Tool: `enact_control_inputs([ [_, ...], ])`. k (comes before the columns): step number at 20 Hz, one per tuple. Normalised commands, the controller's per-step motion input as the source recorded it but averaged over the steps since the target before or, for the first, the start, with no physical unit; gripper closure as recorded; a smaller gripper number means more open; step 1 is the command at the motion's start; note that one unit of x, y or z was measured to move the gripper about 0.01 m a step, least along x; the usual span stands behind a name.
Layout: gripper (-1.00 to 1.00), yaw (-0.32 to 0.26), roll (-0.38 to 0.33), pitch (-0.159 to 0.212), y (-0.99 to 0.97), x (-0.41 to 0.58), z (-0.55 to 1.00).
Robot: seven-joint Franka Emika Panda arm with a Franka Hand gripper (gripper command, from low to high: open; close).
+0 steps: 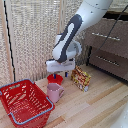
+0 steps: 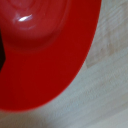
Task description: Transport the gripper mindfully toward the orange-red bowl and clasp it to elevate with ease. Ensure your robot's arm aligns efficiently with the top drawer's opening. Carefully slide the orange-red bowl into the designated spot with precision. After confirmation, withdraw the gripper gently. Close the drawer smoothly by transitioning the gripper to its handle.
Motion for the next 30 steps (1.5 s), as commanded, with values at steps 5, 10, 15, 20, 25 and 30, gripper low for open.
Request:
enact_control_inputs([
  [5, -1.00, 0.032, -0.055, 0.000, 0.00, 0.030, -0.22],
  [10, 1.00, 0.025, -0.059, 0.000, 0.01, 0.001, -0.13],
  [15, 1.00, 0.000, -0.076, 0.000, 0.11, 0.000, -0.10],
  [20, 1.00, 0.000, -0.070, 0.000, 0.09, 0.000, -0.09],
  [25, 1.00, 0.000, -0.050, 0.000, 0.05, 0.000, -0.05],
  [30, 1.00, 0.000, -0.009, 0.000, 0.00, 0.000, -0.02],
])
